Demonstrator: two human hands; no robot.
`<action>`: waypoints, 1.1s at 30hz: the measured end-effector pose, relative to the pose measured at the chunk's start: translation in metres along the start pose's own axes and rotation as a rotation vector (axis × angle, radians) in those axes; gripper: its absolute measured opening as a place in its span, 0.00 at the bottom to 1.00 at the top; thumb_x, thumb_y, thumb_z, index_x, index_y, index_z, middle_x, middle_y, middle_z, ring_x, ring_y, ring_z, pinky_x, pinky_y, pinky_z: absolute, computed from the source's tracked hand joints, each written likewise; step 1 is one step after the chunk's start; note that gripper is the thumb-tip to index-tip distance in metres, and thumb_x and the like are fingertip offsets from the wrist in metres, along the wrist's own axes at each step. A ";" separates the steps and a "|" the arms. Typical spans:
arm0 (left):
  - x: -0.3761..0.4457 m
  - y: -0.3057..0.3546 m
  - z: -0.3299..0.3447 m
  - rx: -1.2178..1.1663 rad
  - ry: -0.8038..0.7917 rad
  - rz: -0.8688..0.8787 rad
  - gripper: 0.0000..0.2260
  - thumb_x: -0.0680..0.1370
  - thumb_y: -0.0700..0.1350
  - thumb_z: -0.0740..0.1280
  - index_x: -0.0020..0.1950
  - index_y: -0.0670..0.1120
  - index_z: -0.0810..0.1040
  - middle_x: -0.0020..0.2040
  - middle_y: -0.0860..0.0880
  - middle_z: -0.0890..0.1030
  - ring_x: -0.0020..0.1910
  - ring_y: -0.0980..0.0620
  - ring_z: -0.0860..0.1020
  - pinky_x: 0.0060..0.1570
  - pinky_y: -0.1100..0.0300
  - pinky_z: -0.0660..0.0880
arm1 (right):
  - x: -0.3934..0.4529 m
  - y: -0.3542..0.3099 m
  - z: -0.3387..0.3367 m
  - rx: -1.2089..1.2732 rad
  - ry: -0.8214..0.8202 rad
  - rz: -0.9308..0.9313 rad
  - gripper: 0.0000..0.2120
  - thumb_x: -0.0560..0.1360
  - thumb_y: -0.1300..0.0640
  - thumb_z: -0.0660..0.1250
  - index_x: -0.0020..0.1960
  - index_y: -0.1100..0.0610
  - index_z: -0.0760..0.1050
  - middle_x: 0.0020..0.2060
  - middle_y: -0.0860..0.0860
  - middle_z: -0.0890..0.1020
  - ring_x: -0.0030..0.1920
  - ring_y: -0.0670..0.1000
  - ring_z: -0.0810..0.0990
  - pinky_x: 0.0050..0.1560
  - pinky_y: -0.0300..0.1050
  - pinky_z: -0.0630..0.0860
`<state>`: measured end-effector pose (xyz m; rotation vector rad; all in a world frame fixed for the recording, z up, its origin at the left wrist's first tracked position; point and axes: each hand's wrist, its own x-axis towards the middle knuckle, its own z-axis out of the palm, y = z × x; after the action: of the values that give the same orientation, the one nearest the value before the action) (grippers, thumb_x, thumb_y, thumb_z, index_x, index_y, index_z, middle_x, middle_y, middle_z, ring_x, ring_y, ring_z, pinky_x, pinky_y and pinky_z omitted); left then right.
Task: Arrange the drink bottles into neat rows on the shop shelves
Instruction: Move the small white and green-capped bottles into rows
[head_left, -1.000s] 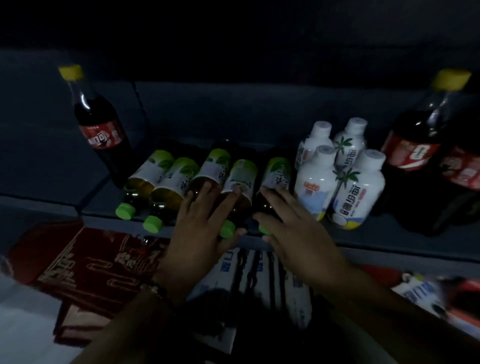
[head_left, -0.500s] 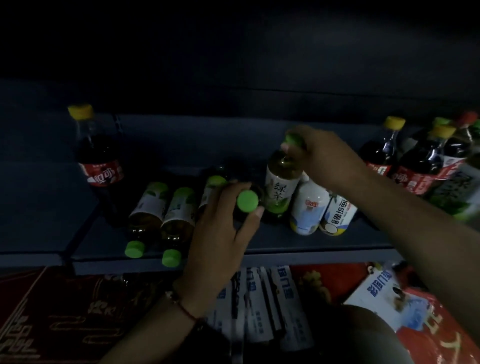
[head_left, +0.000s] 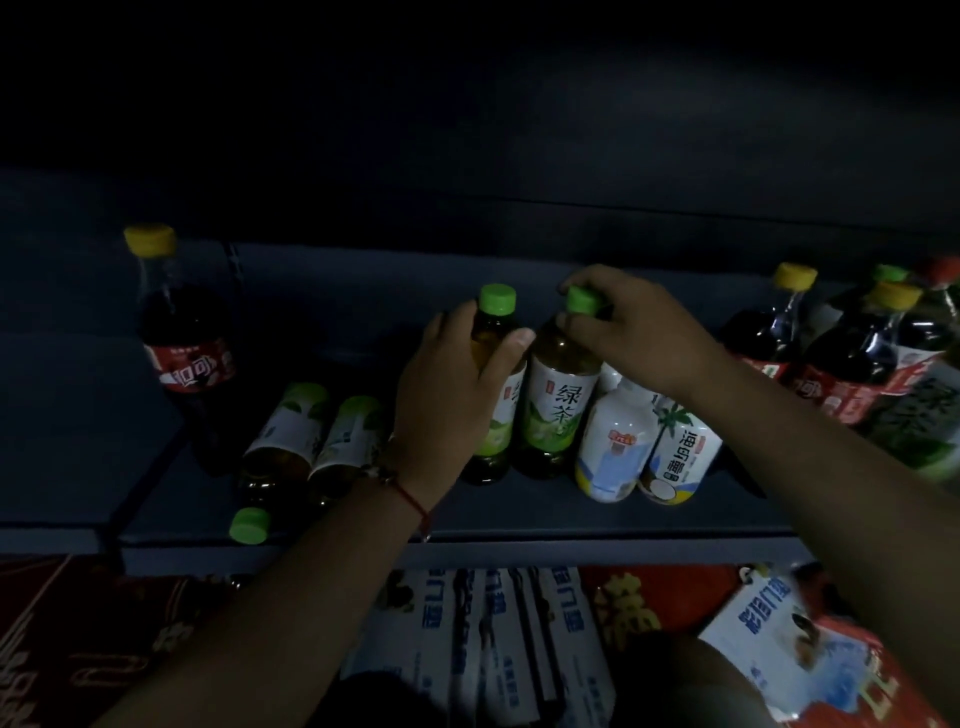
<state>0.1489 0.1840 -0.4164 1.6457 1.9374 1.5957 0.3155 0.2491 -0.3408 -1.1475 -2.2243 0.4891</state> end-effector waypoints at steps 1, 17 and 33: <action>-0.001 -0.001 -0.001 0.016 -0.012 0.005 0.23 0.78 0.63 0.63 0.67 0.52 0.73 0.62 0.51 0.74 0.57 0.51 0.75 0.51 0.56 0.72 | 0.001 0.001 0.000 0.012 -0.013 -0.004 0.16 0.76 0.51 0.68 0.63 0.50 0.74 0.51 0.48 0.80 0.51 0.47 0.79 0.48 0.39 0.74; -0.110 -0.130 -0.104 0.750 -0.176 0.351 0.39 0.73 0.68 0.65 0.78 0.49 0.63 0.75 0.44 0.68 0.76 0.43 0.64 0.74 0.39 0.57 | -0.075 -0.007 0.165 -0.415 -0.351 -0.628 0.44 0.72 0.62 0.70 0.79 0.47 0.49 0.79 0.54 0.50 0.78 0.56 0.46 0.73 0.49 0.46; -0.112 -0.092 -0.106 0.023 0.089 -0.044 0.28 0.70 0.63 0.70 0.68 0.66 0.66 0.66 0.63 0.73 0.66 0.60 0.71 0.65 0.58 0.71 | -0.060 -0.045 0.117 -0.095 -0.060 -0.539 0.19 0.75 0.51 0.70 0.65 0.48 0.73 0.69 0.48 0.72 0.65 0.46 0.71 0.61 0.44 0.73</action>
<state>0.0636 0.0472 -0.4963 1.5544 2.0275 1.6624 0.2402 0.1679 -0.4250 -0.5361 -2.5004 0.1939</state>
